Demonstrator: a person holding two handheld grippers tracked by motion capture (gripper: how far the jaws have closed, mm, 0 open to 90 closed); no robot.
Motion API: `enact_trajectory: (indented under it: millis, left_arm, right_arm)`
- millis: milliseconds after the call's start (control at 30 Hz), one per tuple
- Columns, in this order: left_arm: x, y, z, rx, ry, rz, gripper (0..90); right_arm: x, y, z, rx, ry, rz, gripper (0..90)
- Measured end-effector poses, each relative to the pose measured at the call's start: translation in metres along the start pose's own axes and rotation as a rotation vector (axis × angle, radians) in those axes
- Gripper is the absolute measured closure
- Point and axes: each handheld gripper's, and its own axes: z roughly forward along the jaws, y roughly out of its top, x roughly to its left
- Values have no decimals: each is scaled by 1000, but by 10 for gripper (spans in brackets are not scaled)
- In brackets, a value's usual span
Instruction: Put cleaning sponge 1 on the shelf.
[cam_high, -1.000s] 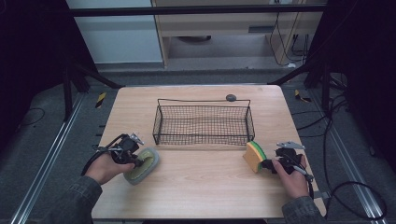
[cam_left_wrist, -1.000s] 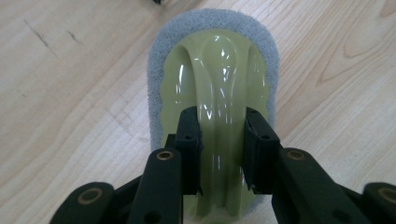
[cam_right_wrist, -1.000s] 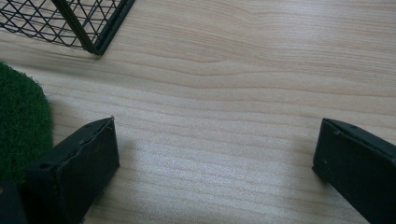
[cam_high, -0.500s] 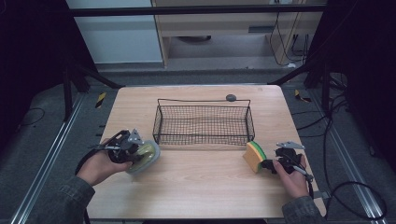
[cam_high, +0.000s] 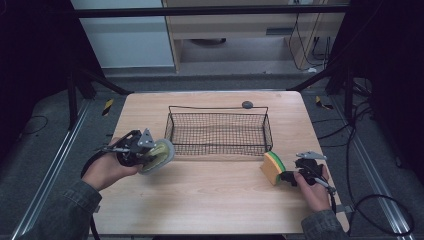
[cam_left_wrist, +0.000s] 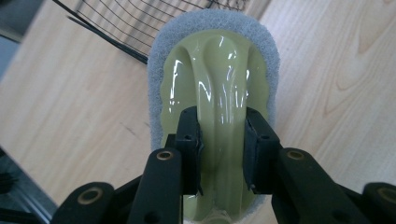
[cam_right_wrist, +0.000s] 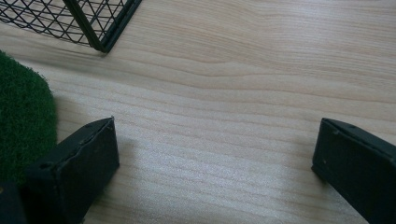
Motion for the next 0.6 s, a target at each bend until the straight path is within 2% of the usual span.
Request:
enact_trajectory:
  millis: [200,367,600]
  left_arm:
    - [11,15,-10,-24,44,35,704]
    - [14,20,-9,-34,49,28,704]
    - [21,39,-13,-35,81,68,705]
  right_arm:
    - [0,0,0,0,0,1,7]
    - [0,0,0,0,0,-1,8]
    - [0,0,0,0,0,-1,8]
